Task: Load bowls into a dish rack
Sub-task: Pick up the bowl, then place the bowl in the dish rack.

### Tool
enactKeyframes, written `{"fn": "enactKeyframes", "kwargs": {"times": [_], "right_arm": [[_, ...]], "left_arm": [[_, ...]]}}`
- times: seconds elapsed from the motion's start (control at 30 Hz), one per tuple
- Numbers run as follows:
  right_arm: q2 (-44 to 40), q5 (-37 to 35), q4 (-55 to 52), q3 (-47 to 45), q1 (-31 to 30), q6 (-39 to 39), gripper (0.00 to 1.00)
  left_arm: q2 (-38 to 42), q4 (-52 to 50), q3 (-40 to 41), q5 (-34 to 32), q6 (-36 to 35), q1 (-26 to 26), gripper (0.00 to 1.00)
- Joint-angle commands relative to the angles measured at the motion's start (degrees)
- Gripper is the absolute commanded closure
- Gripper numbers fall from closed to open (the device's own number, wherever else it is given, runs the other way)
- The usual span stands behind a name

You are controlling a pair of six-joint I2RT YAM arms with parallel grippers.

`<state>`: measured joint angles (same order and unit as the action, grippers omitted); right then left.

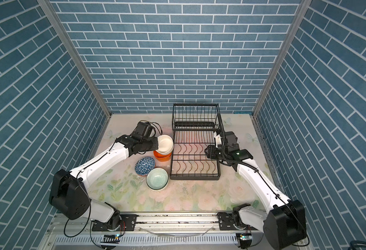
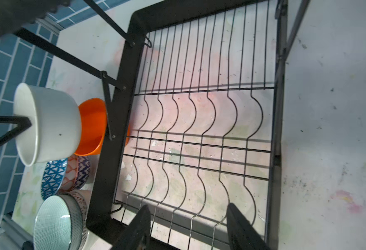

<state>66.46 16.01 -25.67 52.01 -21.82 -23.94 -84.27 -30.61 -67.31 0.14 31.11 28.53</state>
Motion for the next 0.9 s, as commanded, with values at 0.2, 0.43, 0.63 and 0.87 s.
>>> {"fn": "enactKeyframes", "kwargs": {"times": [0.2,0.43,0.63,0.87], "right_arm": [[-3.3,14.9,4.1,-1.7,-0.3,-0.5,0.27],[-6.3,21.5,8.5,-4.4,-0.3,-4.9,0.18],[-7.0,25.7,12.6,-6.8,-0.3,-8.9,0.07],[-6.9,29.1,17.3,-8.8,-0.3,-12.6,0.06]], "left_arm": [[6.2,7.7,6.0,10.8,5.0,2.0,1.0],[7.3,13.3,8.4,13.1,9.2,5.5,1.0],[5.3,18.6,8.3,14.7,11.9,8.6,1.0],[1.4,21.2,5.9,15.0,13.1,12.5,1.0]]}}
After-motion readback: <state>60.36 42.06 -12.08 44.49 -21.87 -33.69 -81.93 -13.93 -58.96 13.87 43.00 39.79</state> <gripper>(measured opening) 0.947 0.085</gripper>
